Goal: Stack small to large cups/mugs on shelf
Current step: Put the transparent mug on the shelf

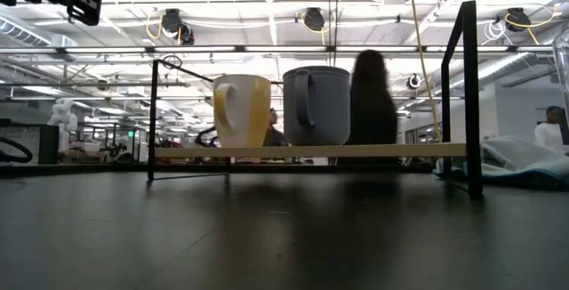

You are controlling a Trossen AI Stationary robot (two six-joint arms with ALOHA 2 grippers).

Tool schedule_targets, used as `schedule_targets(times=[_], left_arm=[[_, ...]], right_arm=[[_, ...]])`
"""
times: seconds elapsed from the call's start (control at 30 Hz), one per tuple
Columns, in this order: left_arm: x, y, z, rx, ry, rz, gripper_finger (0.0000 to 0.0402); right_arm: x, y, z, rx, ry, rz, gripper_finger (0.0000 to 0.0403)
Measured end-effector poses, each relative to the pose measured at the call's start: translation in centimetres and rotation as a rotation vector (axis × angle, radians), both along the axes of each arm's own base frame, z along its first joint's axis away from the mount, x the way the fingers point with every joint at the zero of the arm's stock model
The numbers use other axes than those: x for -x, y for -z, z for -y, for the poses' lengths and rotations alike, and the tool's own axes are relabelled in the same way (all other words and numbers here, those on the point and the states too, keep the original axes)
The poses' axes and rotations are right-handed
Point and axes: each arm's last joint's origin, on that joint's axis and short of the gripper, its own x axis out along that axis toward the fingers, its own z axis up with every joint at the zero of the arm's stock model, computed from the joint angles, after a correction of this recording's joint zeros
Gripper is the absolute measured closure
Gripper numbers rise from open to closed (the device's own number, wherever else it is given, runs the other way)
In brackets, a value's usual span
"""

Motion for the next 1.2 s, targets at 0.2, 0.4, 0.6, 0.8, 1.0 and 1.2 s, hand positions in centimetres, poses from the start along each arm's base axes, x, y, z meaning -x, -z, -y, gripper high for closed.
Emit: schedule_targets(times=[0.2, 0.4, 0.6, 0.8, 1.0, 1.2], left_arm=[[0.0, -0.1, 0.0, 0.008, 0.000, 0.010, 0.0380], [0.0, -0.1, 0.0, 0.008, -0.001, 0.009, 0.0380], [0.0, -0.4, 0.0, 0.017, -0.001, 0.037, 0.0380], [0.0, -0.6, 0.0, 0.033, -0.001, 0.056, 0.0380], [0.0, -0.6, 0.0, 0.053, 0.000, 0.050, 0.0380], [0.0, -0.6, 0.0, 0.055, 0.000, 0.049, 0.0380]], right_arm=[[-2.0, 0.5, -1.9, -0.017, 0.040, -0.189, 0.0218], [-4.5, 2.9, -3.6, 0.020, 0.133, -0.460, 0.0184], [-5.5, 5.7, -4.4, 0.088, 0.154, -0.697, 0.0185], [-5.7, 6.5, -4.6, 0.049, 0.209, -0.773, 0.0187], [-5.4, 6.5, -4.9, 0.008, 0.240, -0.809, 0.0187], [-4.4, 6.9, -6.6, 0.105, 0.134, -0.779, 0.0188]])
